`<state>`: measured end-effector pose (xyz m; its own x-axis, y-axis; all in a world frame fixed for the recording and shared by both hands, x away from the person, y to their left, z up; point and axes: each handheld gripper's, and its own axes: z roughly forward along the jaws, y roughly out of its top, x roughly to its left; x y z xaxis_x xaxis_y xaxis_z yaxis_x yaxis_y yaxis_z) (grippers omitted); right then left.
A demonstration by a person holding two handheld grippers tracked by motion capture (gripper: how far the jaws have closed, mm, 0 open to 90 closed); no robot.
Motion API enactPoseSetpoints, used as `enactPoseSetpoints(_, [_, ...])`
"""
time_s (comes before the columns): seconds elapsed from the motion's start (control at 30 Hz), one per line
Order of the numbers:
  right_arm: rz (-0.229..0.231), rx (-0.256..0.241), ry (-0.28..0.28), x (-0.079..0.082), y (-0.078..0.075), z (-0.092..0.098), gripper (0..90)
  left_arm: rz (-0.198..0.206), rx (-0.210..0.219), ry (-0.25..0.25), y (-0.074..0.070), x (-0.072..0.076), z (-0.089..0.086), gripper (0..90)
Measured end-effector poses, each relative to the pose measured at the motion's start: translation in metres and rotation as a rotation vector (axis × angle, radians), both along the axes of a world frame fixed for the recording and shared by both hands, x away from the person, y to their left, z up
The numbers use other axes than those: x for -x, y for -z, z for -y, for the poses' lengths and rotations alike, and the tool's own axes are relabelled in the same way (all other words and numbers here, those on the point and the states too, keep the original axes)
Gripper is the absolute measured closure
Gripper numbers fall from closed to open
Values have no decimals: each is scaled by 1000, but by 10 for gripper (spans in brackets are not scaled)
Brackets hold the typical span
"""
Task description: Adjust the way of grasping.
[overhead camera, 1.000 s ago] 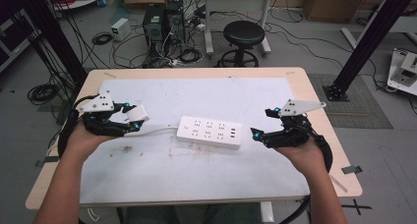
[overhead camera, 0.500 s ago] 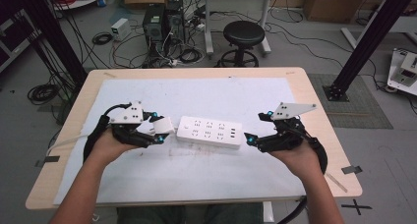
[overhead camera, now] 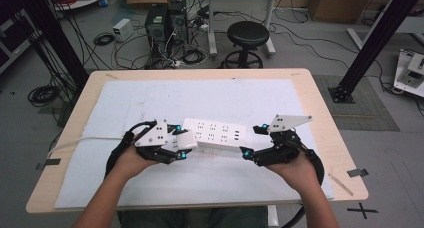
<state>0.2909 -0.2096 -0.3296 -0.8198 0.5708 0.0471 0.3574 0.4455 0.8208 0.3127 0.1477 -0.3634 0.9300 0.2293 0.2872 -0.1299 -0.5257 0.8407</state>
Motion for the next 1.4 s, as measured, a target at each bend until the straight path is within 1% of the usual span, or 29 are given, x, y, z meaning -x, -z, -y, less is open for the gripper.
enactPoseSetpoints(0.03, [-15, -9, -2, 1, 3, -3, 199, 0, 0, 0, 0, 0, 0, 425])
enactPoseSetpoints(0.07, [-38, -23, -17, 1, 10, -9, 199, 54, 13, 19, 4, 9, 9, 425])
enactPoseSetpoints(0.17, [-70, -42, -39, 1, 18, -16, 199, 90, 32, 30, 7, 17, 16, 425])
enactPoseSetpoints(0.23, [-84, -59, -42, 2, 19, -18, 199, 96, 35, 34, 8, 20, 18, 425])
enactPoseSetpoints(0.37, [-118, -117, -70, 1, 26, -26, 199, 136, 46, 48, 11, 29, 25, 425])
enactPoseSetpoints(0.4, [-139, -131, -70, 2, 28, -29, 199, 149, 46, 50, 12, 31, 27, 425])
enactPoseSetpoints(0.43, [-139, -131, -70, 2, 28, -29, 199, 149, 46, 50, 12, 31, 27, 425])
enactPoseSetpoints(0.47, [-163, -159, -89, 2, 32, -36, 199, 191, 41, 40, 16, 36, 32, 425])
enactPoseSetpoints(0.57, [-167, -165, -94, 2, 34, -38, 199, 196, 41, 46, 17, 37, 34, 425])
enactPoseSetpoints(0.6, [-180, -180, -96, 3, 36, -40, 199, 196, 41, 46, 17, 37, 34, 425])
enactPoseSetpoints(0.63, [-180, -180, -96, 3, 36, -40, 199, 222, 30, 46, 20, 40, 37, 425])
enactPoseSetpoints(0.67, [-216, -238, -107, 2, 40, -44, 199, 227, 29, 52, 21, 41, 38, 425])
enactPoseSetpoints(0.7, [-216, -238, -107, 2, 40, -44, 199, 227, 29, 52, 21, 41, 38, 425])
enactPoseSetpoints(0.73, [-224, -259, -113, 2, 42, -45, 199, 248, 28, 47, 21, 43, 39, 425])
enactPoseSetpoints(0.77, [-257, -297, -121, 1, 45, -48, 199, 257, 27, 48, 21, 44, 39, 425])
enactPoseSetpoints(0.8, [-257, -297, -121, 1, 45, -48, 199, 257, 27, 48, 21, 44, 39, 425])
enactPoseSetpoints(0.83, [-284, -323, -135, 0, 48, -53, 199, 274, 39, 45, 21, 47, 40, 425])
enactPoseSetpoints(0.9, [-289, -333, -142, -1, 48, -54, 199, 274, 39, 45, 21, 47, 40, 425])
enactPoseSetpoints(0.93, [-289, -333, -142, -1, 48, -54, 200, 295, 37, 45, 20, 49, 40, 425])
enactPoseSetpoints(0.97, [-313, -358, -152, -2, 50, -58, 200, 299, 38, 45, 19, 50, 40, 425])
enactPoseSetpoints(1.0, [-313, -358, -152, -2, 50, -58, 200, 299, 38, 45, 19, 50, 40, 425])
enactPoseSetpoints(1.03, [-343, -382, -166, -4, 51, -62, 205, 305, 42, 49, 19, 51, 40, 425])
enactPoseSetpoints(1.07, [-344, -389, -167, -4, 51, -63, 206, 312, 43, 47, 19, 52, 40, 425])
enactPoseSetpoints(1.13, [-349, -392, -169, -4, 52, -64, 227, 315, 39, 46, 19, 53, 40, 425])
enactPoseSetpoints(1.17, [-358, -396, -182, -5, 52, -65, 273, 312, 42, 48, 19, 54, 40, 425])
enactPoseSetpoints(1.23, [-377, -409, -192, -6, 53, -69, 299, 314, 43, 52, 18, 54, 40, 425])
enactPoseSetpoints(1.27, [-387, -412, -198, -6, 54, -71, 339, 318, 44, 49, 18, 55, 40, 425])
enactPoseSetpoints(1.37, [-394, -433, -206, -7, 55, -72, 385, 314, 51, 55, 18, 56, 40, 425])
enactPoseSetpoints(1.4, [-400, -439, -210, -7, 55, -73, 416, 323, 50, 46, 18, 57, 40, 425])
